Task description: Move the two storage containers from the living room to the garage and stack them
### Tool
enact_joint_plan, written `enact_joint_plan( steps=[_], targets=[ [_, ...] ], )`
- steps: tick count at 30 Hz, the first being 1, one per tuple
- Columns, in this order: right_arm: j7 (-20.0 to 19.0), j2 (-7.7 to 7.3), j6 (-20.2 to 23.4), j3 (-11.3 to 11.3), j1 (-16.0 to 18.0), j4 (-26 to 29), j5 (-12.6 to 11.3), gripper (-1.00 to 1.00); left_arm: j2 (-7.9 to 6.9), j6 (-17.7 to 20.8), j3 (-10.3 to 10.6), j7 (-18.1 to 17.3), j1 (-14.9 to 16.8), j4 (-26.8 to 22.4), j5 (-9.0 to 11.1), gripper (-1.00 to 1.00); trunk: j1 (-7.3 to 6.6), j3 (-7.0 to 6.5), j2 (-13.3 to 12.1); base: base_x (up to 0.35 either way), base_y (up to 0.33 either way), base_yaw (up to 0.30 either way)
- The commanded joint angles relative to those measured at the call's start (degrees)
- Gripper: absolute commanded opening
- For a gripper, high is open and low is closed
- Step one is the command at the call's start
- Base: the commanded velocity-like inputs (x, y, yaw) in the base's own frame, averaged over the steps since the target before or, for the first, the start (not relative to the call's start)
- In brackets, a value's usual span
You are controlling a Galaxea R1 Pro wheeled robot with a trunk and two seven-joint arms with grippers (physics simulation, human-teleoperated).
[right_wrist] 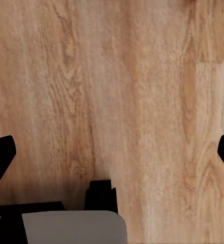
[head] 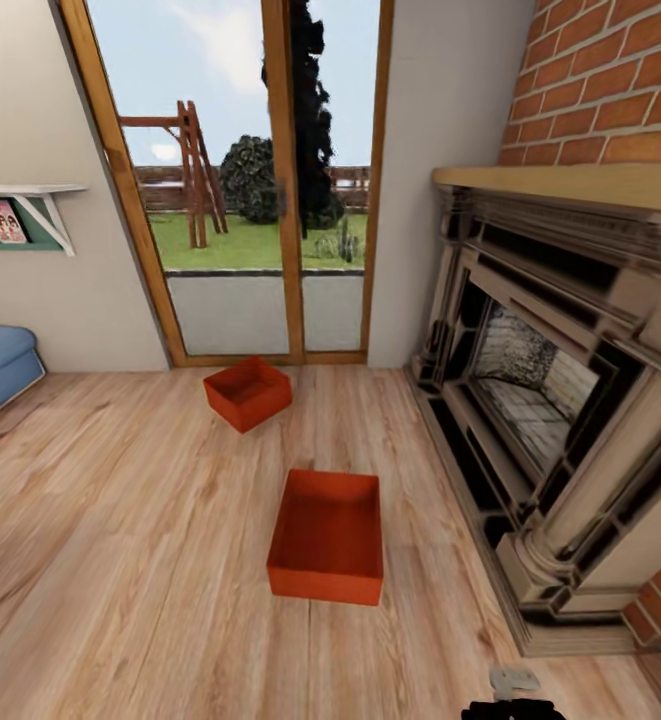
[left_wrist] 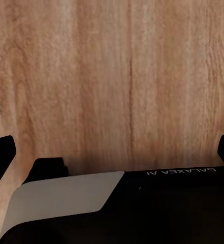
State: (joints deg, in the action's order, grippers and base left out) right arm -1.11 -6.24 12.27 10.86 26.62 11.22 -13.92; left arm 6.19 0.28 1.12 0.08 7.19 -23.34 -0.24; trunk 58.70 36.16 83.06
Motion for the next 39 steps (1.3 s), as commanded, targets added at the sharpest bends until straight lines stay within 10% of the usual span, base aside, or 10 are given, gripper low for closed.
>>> enact_joint_plan(
  steps=[1,39],
  targets=[
    [-0.03,-0.05,0.3,0.47,0.01,0.12,-0.5,1.0,-0.01,0.03,0.11,0.01,0.02,-0.03,-0.03,1.0,0.03,0.05,0.02,0.324,-0.069,0.116],
    [-0.03,-0.09,0.3,0.47,0.01,0.12,-0.5,1.0,-0.03,0.01,0.06,0.05,0.02,-0.03,0.0,1.0,0.03,0.14,0.02,0.32,-0.084,0.061]
  ],
)
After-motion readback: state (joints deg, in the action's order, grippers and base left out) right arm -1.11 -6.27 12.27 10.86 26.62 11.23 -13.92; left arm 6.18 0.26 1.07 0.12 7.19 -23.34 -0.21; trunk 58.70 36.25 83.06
